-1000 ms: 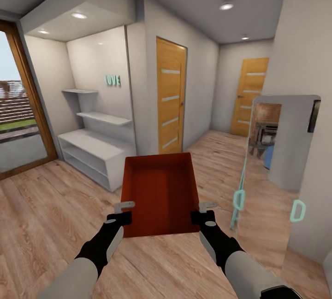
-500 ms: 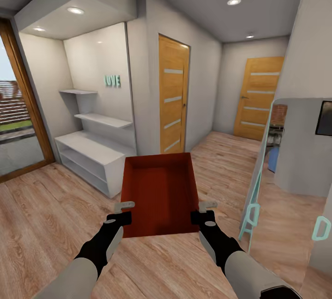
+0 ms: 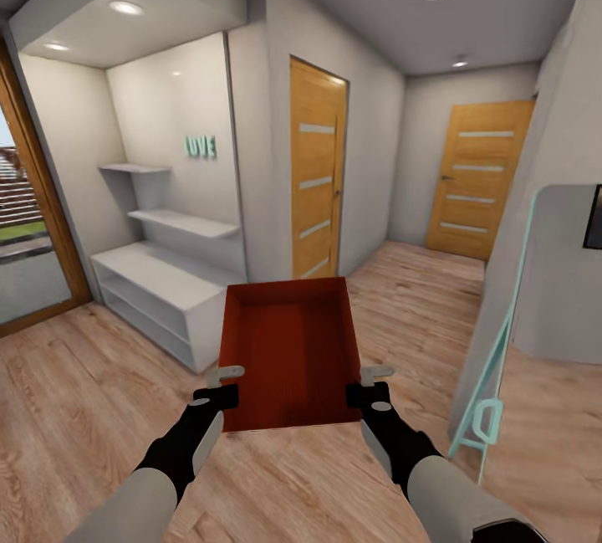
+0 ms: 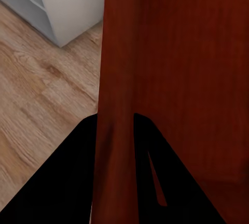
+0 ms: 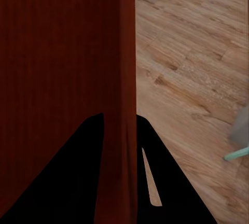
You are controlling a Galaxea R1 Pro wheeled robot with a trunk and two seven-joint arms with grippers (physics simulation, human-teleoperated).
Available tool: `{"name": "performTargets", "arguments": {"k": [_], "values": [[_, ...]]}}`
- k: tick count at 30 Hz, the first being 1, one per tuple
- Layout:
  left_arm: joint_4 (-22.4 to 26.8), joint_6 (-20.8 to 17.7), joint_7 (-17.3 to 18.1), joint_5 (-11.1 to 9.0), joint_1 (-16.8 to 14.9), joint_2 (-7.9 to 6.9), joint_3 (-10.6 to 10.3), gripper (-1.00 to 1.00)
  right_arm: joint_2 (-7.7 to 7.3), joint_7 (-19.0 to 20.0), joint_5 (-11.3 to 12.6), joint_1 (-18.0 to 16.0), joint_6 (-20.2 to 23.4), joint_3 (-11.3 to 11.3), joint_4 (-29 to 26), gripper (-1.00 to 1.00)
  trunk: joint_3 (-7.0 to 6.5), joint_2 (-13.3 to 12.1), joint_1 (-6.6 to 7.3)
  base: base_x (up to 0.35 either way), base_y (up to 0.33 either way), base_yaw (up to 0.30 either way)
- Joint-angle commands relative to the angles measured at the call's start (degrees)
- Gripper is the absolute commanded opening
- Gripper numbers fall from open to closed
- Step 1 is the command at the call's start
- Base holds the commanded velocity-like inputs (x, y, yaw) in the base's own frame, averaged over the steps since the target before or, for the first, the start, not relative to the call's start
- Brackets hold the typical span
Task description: Move the two storage containers from the living room to the garage. In the garage, place one container on the floor and stack the other container on top of it (either order is fine).
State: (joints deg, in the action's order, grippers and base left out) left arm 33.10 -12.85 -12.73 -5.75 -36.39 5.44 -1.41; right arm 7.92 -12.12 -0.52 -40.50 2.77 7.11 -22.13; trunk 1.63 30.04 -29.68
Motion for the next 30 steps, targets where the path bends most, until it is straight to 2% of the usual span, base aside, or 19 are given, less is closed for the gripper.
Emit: {"name": "performTargets", "arguments": {"k": [1, 24, 30], "values": [[0.0, -0.4, -2.1, -0.3, 0.0, -0.07, 4.3, -1.00, -0.10, -0.9, -1.2, -0.1, -0.2, -4.0, -0.3, -1.00, 0.11, 0.1, -0.06, 0.323, 0.095, -0.149], [0.4, -0.4, -2.1, -0.3, 0.0, -0.07, 4.3, -1.00, -0.10, -0.9, -1.2, -0.1, -0.2, -4.0, -0.3, -1.00, -0.38, 0.1, -0.06, 0.323, 0.095, -0.237], [0.4, -0.5, -2.1, -0.3, 0.0, -0.07, 4.3, -1.00, -0.10, -0.9, -1.2, -0.1, -0.2, -4.0, -0.3, -1.00, -0.45, 0.1, -0.06, 0.323, 0.095, -0.068]]}}
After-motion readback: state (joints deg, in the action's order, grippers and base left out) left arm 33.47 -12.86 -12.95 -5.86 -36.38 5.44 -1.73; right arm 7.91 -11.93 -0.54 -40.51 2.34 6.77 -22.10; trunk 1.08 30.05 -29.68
